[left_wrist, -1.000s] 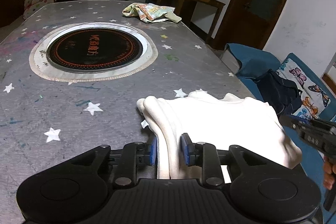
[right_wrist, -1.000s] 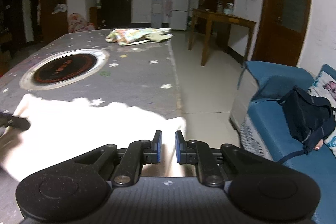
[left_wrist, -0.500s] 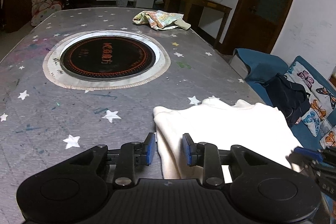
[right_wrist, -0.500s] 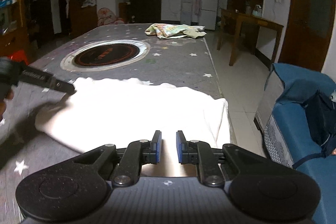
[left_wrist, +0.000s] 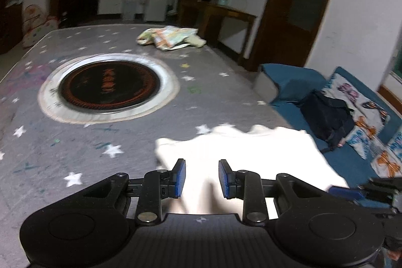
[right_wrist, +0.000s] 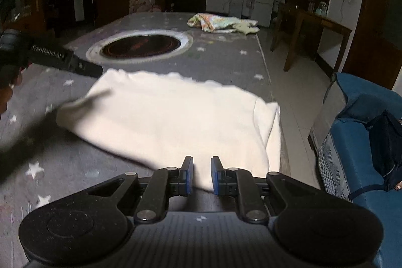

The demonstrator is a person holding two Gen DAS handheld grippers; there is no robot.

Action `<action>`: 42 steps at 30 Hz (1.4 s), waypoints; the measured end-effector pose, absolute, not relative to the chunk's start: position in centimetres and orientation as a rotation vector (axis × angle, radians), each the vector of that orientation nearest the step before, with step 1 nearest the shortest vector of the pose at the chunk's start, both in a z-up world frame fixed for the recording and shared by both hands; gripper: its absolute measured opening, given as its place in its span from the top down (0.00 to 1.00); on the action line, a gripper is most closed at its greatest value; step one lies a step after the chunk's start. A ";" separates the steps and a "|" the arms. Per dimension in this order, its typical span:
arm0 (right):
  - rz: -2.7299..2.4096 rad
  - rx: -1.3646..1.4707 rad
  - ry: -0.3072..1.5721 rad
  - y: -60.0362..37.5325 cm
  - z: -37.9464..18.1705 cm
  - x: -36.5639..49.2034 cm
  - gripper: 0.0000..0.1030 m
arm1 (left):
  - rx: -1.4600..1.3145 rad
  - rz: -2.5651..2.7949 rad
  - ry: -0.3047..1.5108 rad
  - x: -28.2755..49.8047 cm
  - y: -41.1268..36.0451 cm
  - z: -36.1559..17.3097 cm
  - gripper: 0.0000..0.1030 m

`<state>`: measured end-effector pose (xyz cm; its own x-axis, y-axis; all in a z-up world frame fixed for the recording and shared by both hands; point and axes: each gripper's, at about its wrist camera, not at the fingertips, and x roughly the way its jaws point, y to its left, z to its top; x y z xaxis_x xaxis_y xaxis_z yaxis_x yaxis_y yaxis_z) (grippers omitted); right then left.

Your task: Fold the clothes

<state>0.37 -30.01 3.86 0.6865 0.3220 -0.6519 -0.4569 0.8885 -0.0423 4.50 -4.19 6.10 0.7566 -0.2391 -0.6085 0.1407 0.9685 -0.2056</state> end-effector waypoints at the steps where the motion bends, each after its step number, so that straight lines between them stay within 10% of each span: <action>1: 0.446 -0.198 0.683 -29.8 4.0 0.4 0.86 | -0.142 -0.226 0.681 4.4 -4.7 6.1 0.70; 42: 0.387 -0.074 0.697 -30.7 3.0 6.1 0.80 | -0.109 -0.367 0.713 3.3 -6.8 2.2 0.64</action>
<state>6.12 -30.68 3.00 0.6991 0.3222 -0.6383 -0.3713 0.9265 0.0610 3.33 -6.82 2.17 0.6956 -0.3653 -0.6187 0.2918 0.9305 -0.2214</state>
